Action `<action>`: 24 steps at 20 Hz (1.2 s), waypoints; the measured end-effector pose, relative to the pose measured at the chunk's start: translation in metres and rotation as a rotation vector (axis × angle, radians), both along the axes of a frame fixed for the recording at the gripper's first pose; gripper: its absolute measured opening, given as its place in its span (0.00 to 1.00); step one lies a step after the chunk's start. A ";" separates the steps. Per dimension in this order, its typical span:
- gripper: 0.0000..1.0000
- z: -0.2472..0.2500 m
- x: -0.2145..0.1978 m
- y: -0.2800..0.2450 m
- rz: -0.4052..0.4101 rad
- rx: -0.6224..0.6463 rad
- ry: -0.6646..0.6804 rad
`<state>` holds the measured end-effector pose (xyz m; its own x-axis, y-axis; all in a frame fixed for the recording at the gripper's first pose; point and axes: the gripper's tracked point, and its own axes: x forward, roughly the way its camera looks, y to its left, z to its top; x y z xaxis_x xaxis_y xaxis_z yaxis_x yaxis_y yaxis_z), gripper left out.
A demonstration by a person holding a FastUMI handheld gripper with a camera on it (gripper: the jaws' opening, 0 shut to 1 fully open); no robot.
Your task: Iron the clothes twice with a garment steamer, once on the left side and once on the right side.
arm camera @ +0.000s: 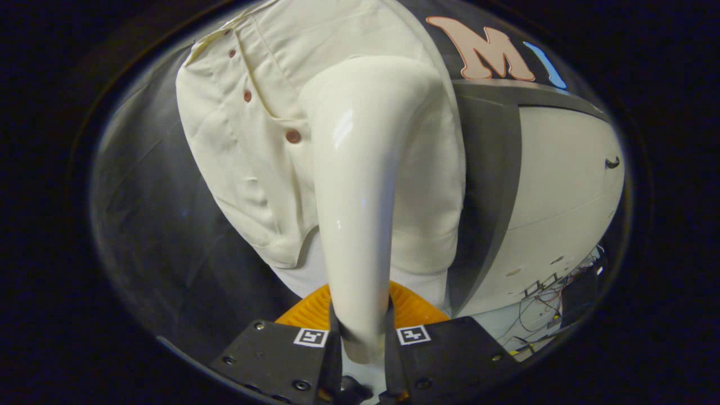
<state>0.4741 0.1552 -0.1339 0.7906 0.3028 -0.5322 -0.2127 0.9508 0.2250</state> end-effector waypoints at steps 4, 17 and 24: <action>0.30 -0.024 -0.014 -0.009 0.002 -0.007 0.051; 0.30 0.004 -0.086 -0.026 -0.095 0.040 0.021; 0.30 0.047 -0.188 -0.014 -0.156 0.043 -0.061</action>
<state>0.2860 0.1409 -0.0865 0.8605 0.1948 -0.4708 -0.0775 0.9633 0.2570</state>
